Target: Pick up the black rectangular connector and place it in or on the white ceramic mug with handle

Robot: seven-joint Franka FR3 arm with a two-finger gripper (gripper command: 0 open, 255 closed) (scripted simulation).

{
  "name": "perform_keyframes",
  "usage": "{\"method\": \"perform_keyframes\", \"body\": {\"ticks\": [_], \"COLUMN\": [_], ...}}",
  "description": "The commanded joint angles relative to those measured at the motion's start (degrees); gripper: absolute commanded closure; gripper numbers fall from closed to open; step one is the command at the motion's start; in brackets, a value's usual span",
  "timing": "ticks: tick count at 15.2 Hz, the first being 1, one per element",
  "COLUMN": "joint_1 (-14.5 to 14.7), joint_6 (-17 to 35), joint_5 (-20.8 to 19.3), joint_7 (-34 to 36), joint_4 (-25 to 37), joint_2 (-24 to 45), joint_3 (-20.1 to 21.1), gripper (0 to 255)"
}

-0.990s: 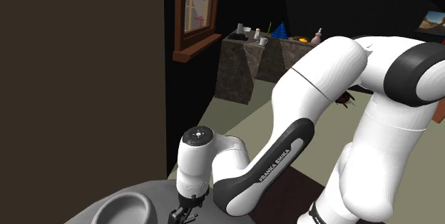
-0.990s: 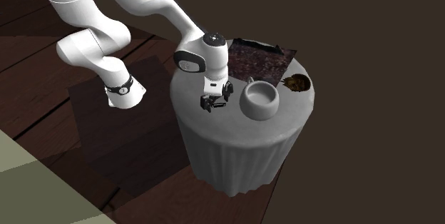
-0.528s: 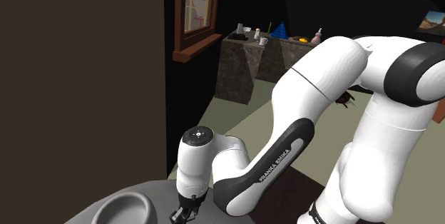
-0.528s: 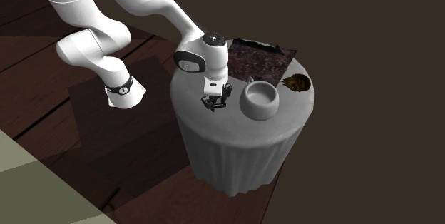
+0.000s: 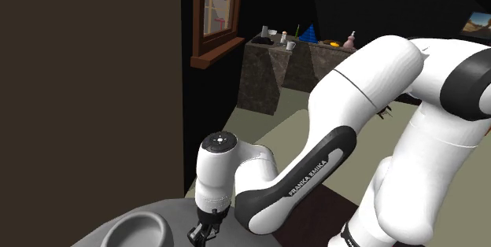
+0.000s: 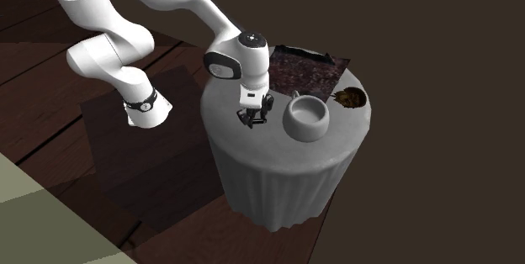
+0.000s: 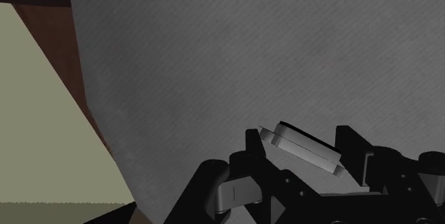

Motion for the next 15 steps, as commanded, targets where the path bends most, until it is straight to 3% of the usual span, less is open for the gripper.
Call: {"method": "perform_keyframes", "body": {"ticks": [1, 15], "joint_1": [-0.1, 0.5], "joint_6": [-1.7, -13.5], "joint_5": [1.7, 9.7], "joint_7": [-1.2, -7.0], "joint_4": [0.4, 3.8], "joint_2": [-1.6, -11.5], "joint_3": [0.3, -0.5], "gripper": [255, 255]}}
